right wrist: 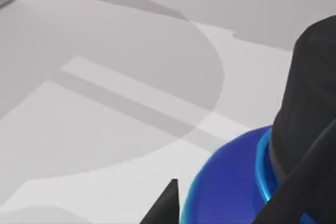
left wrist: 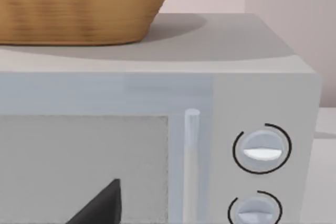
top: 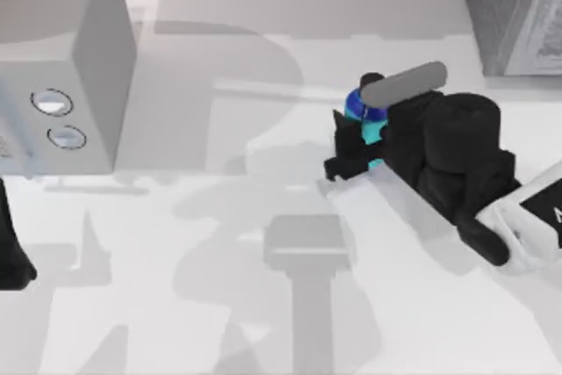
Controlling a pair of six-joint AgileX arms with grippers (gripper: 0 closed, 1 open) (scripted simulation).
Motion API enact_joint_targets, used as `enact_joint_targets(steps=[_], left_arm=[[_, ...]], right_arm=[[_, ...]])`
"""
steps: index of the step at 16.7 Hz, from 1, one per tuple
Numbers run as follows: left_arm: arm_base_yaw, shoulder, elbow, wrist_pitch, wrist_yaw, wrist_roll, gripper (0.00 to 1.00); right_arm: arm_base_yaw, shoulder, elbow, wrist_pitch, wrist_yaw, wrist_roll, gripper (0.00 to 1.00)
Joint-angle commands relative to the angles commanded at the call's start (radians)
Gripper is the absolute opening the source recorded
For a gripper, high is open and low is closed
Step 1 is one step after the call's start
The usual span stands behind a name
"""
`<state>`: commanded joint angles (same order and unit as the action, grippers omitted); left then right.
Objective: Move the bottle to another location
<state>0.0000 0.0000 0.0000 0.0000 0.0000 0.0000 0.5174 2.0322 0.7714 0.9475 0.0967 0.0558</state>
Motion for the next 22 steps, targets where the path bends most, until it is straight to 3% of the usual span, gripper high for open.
enact_joint_targets(steps=[4, 8, 15, 22], left_arm=[[0.000, 0.000, 0.000, 0.000, 0.000, 0.000, 1.00], [0.000, 0.000, 0.000, 0.000, 0.000, 0.000, 1.00], [0.000, 0.000, 0.000, 0.000, 0.000, 0.000, 1.00], [0.000, 0.000, 0.000, 0.000, 0.000, 0.000, 1.00]], right_arm=[[-0.140, -0.212, -0.284, 0.048, 0.118, 0.050, 0.00], [-0.225, -0.345, -0.428, 0.080, 0.189, 0.081, 0.00], [-0.229, -0.332, -0.424, 0.094, 0.189, 0.083, 0.00], [-0.266, -0.041, -0.287, 0.240, 0.161, 0.072, 0.00]])
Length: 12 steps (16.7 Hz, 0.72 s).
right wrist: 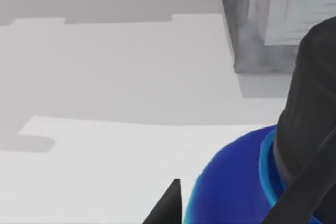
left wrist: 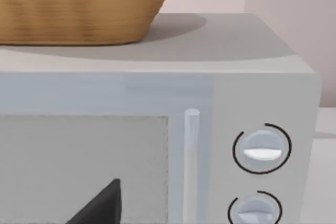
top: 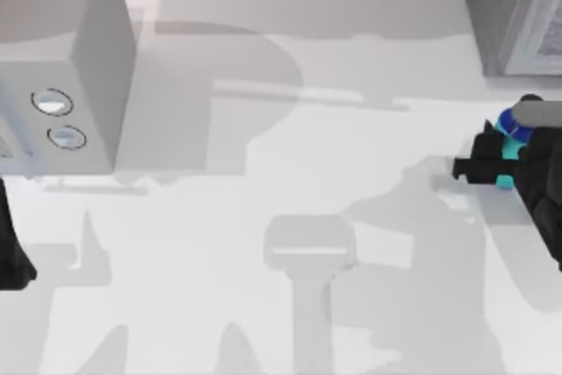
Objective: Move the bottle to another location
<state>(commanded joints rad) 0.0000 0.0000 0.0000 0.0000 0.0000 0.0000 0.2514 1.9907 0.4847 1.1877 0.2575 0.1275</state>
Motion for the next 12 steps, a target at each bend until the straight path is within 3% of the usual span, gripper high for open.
enact_joint_targets(steps=[6, 12], left_arm=[[0.000, 0.000, 0.000, 0.000, 0.000, 0.000, 1.00], [0.000, 0.000, 0.000, 0.000, 0.000, 0.000, 1.00]], right_arm=[[-0.010, 0.043, 0.026, 0.027, -0.004, -0.002, 0.00], [-0.010, 0.043, 0.026, 0.027, -0.004, -0.002, 0.45]])
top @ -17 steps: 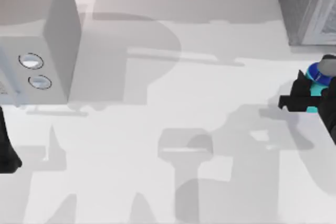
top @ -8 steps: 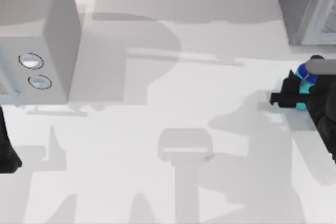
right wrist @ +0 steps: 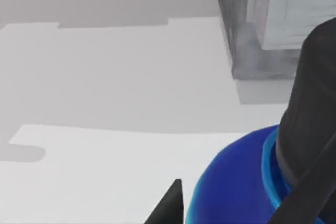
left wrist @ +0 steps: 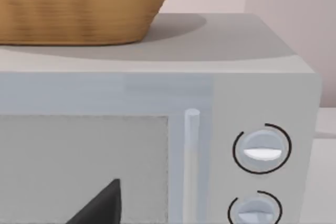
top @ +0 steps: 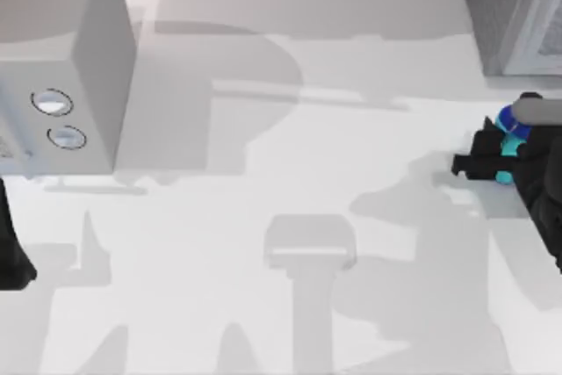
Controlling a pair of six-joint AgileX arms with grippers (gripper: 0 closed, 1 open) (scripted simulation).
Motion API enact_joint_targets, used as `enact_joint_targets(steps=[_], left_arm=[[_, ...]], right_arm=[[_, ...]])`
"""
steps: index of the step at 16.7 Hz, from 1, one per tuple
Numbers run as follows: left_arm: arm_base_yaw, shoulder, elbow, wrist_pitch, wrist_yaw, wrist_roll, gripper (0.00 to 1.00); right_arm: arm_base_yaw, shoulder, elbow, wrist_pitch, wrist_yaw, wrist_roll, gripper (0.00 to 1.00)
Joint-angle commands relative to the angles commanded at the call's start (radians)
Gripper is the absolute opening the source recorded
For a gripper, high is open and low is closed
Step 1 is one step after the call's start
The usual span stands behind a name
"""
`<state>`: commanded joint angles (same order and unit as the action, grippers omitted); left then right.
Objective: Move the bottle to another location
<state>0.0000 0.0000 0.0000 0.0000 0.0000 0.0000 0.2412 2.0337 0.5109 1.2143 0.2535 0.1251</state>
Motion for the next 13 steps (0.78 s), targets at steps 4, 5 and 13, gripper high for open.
enact_joint_targets(steps=[4, 5, 13], left_arm=[[0.000, 0.000, 0.000, 0.000, 0.000, 0.000, 1.00], [0.000, 0.000, 0.000, 0.000, 0.000, 0.000, 1.00], [0.000, 0.000, 0.000, 0.000, 0.000, 0.000, 1.00]], right_arm=[[0.000, 0.000, 0.000, 0.000, 0.000, 0.000, 0.75], [0.000, 0.000, 0.000, 0.000, 0.000, 0.000, 0.83], [0.000, 0.000, 0.000, 0.000, 0.000, 0.000, 1.00]])
